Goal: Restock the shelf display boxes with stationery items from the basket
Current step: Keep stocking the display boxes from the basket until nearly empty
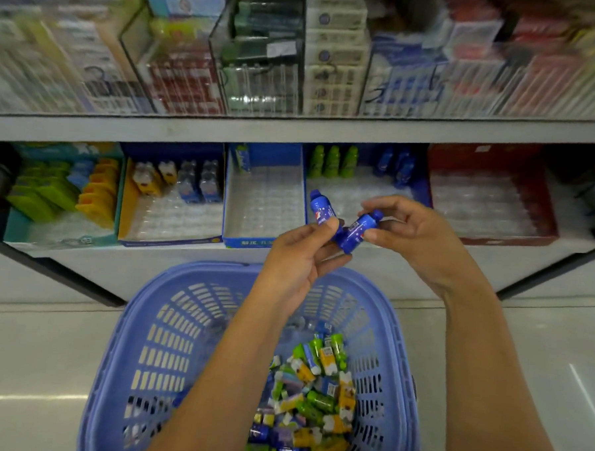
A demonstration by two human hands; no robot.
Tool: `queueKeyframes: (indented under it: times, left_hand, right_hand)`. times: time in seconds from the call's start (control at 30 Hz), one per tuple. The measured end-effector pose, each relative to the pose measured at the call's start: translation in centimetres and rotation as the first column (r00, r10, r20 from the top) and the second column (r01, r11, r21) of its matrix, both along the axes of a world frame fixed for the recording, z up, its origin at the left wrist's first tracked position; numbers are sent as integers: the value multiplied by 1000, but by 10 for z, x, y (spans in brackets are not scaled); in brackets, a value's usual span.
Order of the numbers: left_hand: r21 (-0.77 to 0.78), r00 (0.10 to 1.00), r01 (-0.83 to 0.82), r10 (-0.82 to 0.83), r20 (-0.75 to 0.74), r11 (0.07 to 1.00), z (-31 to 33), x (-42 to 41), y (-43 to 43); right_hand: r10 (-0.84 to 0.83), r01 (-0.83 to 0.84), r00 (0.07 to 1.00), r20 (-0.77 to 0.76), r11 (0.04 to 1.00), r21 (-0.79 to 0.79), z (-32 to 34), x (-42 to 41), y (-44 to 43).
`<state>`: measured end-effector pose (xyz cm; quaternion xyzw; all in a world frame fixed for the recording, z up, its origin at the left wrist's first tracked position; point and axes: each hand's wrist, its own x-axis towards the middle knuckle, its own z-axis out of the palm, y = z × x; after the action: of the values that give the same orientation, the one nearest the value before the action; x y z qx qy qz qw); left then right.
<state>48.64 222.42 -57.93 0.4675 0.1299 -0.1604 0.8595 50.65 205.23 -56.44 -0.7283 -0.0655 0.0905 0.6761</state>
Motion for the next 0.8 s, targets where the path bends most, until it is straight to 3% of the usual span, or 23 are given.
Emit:
queueKeyframes:
  times: [0.1,0.23,0.3,0.37,0.43,0.53,0.7,0.8]
  left_hand:
    - [35,999,-45,44,29,998,-2,9,-12]
    - [230,994,-102,94,48,968,-5,23,-23]
    - [400,997,-72,57,49,914,-9,30,-27]
    - [476,1000,-14,7,17,879,-12,34,-31]
    - [480,1000,17,-3,-31,877,-14,36,-34]
    - [417,997,10,24,-77,909,-14,39,-33]
    - [378,996,34,1,-94,925,-15,40,-30]
    - [362,995,47,-14,-95,931,-16,40,-28]
  right_hand:
    - [-91,91,996,-20,996,4,1,8,-4]
    - [-157,172,984,84,960,-223,11,37,-16]
    - [-203,270,956,210,887,-375,16,65,-21]
    - [-202,350,929,310,750,-561,16,95,-23]
    - [-155,332,938,310,656,-678,7,119,-23]
    - [-41,237,963,267,598,-766,-4,139,-20]
    - [29,149,979,201,568,-809,-11,158,-19]
    - [-2,135,986,169,611,-780,-13,164,-20]
